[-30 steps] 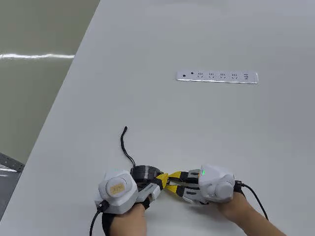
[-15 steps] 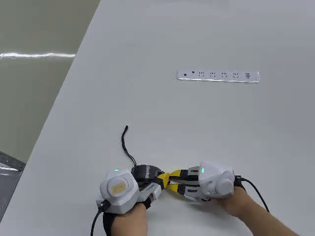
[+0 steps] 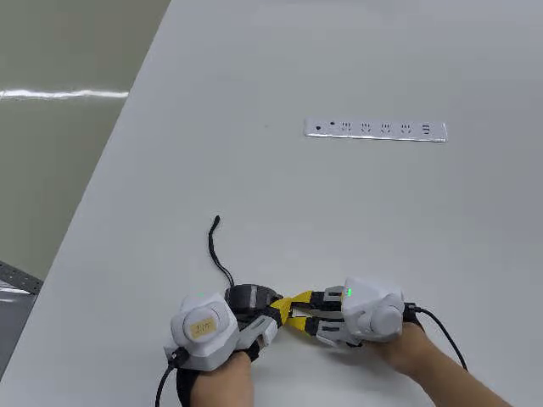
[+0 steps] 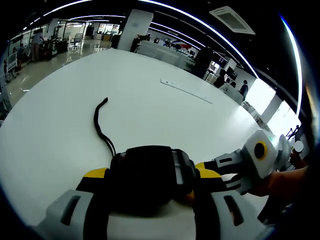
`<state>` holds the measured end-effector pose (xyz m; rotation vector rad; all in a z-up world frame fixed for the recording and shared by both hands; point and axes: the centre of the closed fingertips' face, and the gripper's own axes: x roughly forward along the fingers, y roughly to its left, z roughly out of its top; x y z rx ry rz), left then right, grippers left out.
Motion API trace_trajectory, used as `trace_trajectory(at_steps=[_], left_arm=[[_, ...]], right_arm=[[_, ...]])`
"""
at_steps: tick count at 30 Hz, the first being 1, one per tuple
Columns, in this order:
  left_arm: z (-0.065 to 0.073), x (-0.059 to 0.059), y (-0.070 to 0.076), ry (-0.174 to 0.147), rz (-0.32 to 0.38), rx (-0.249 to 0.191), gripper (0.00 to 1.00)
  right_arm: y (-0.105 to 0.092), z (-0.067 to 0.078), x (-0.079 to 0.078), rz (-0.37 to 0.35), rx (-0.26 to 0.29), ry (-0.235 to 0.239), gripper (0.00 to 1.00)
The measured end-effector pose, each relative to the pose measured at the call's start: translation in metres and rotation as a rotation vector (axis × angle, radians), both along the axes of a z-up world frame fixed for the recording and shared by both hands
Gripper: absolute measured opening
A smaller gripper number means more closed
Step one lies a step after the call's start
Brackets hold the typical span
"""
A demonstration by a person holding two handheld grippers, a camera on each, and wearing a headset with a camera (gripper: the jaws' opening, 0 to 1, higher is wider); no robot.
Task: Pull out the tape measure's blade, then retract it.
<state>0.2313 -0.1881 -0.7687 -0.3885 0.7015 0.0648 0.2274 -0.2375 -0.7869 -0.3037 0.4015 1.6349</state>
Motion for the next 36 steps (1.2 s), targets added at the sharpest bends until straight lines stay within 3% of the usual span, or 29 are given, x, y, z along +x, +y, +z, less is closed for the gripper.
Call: trace_trajectory(at_steps=[8, 13, 23, 36], left_arm=[[-0.0015, -0.0004, -0.0016, 0.014, -0.045, 0.028, 0.67], [-0.0033, -0.0018, -0.0017, 0.028, -0.048, 0.024, 0.69], [-0.0007, 0.0012, -0.0027, 0.019, -0.062, 0.044, 0.76], [-0.0012, 0.0005, -0.0038, 0.018, -0.082, 0.046, 0.75]], right_arm=[[-0.0004, -0.0008, 0.0004, -0.010, -0.001, 0.005, 0.15], [-0.0013, -0.0002, 0.0032, -0.030, 0.002, 0.013, 0.19], [-0.0024, 0.0006, 0.0026, -0.030, 0.003, 0.018, 0.24], [-0.0057, 0.0005, 0.0012, -0.039, -0.005, 0.039, 0.28]])
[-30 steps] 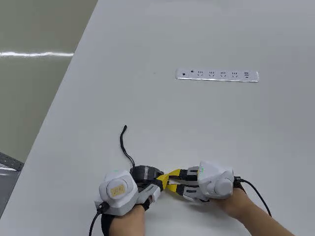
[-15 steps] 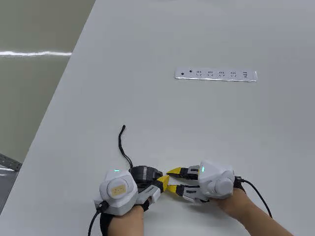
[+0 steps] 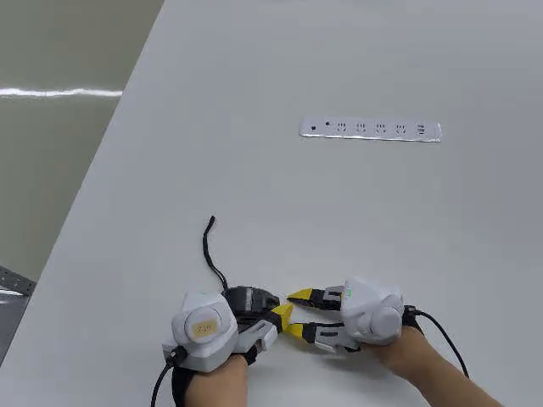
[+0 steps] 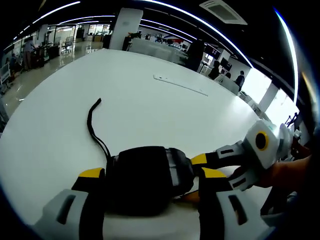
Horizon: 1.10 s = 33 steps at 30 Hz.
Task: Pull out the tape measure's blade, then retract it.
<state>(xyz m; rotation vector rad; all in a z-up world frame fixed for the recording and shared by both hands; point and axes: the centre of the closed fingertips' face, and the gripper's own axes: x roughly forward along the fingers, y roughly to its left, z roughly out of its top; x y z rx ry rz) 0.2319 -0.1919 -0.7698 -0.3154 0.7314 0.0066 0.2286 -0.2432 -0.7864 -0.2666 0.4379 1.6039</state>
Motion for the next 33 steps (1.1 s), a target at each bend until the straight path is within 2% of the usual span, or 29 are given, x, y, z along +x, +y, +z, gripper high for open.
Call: trace_trajectory(at_steps=[3, 5, 7, 13, 22, 24, 33], left_arm=[[0.002, 0.000, -0.001, -0.007, -0.019, 0.002, 0.75], [0.003, 0.000, 0.000, -0.011, -0.043, 0.026, 0.74], [0.001, -0.002, -0.003, -0.007, -0.051, 0.011, 0.74], [0.000, -0.005, -0.006, -0.004, -0.096, 0.028, 0.74], [0.006, -0.006, -0.008, -0.020, -0.160, 0.074, 0.74], [0.006, -0.006, -0.008, -0.018, -0.158, 0.058, 0.75], [0.008, -0.009, -0.006, -0.021, -0.206, 0.082, 0.74]], right_arm=[[-0.004, 0.002, -0.001, -0.017, -0.004, 0.005, 0.29], [-0.006, 0.003, -0.001, -0.029, 0.000, 0.004, 0.29], [-0.007, 0.003, 0.000, -0.046, 0.004, 0.010, 0.29], [-0.014, 0.006, -0.002, -0.066, 0.003, 0.008, 0.31], [-0.029, 0.012, -0.003, -0.130, 0.020, 0.028, 0.32], [-0.031, 0.012, -0.003, -0.138, 0.022, 0.030, 0.32], [-0.043, 0.014, -0.002, -0.165, 0.014, 0.022, 0.34]])
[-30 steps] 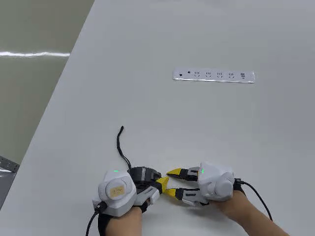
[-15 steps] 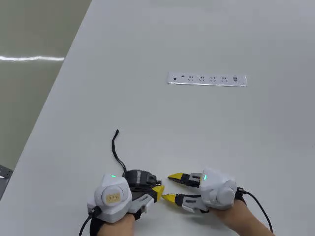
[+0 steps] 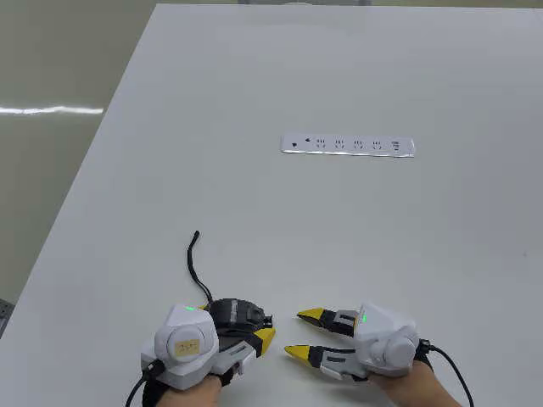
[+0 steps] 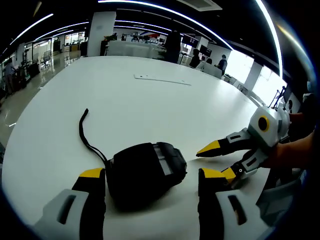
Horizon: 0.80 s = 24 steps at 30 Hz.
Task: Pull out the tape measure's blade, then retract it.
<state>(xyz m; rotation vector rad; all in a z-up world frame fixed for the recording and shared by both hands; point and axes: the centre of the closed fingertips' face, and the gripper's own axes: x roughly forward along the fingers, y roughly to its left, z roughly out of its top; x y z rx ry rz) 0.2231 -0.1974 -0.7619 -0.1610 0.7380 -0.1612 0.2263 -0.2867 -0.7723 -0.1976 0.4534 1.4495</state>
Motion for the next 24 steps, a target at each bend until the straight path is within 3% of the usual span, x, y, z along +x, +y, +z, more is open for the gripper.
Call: trace_trajectory(at_steps=[24], left_arm=[[0.004, -0.013, 0.001, -0.014, -0.152, 0.021, 0.74]], right_arm=[[-0.030, 0.012, -0.002, -0.082, -0.014, 0.001, 0.39]])
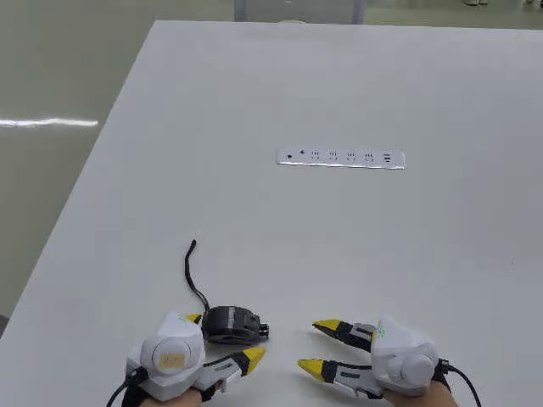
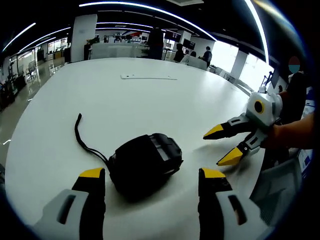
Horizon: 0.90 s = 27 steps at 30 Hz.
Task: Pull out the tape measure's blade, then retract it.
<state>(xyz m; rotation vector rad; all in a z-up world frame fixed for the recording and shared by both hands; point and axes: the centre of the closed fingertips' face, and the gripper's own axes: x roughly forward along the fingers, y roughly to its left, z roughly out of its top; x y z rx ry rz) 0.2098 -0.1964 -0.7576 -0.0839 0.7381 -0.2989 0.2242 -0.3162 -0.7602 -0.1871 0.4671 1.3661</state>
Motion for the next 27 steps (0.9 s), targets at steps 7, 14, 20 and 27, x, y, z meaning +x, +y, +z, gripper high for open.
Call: trace_trajectory(at_steps=[7, 14, 20, 27], left_arm=[[0.001, -0.006, -0.003, -0.003, -0.050, -0.022, 0.74], [0.002, -0.010, -0.002, -0.002, -0.076, -0.029, 0.74], [0.006, -0.014, -0.004, -0.008, -0.132, -0.025, 0.74], [0.008, -0.019, -0.004, -0.008, -0.164, -0.029, 0.74]], right_arm=[[-0.007, 0.001, 0.000, -0.029, -0.011, 0.014, 0.42], [-0.015, -0.001, -0.005, -0.040, -0.041, 0.014, 0.45], [-0.022, 0.003, -0.005, -0.061, -0.047, 0.012, 0.46], [-0.029, 0.007, -0.007, -0.075, -0.054, 0.007, 0.46]])
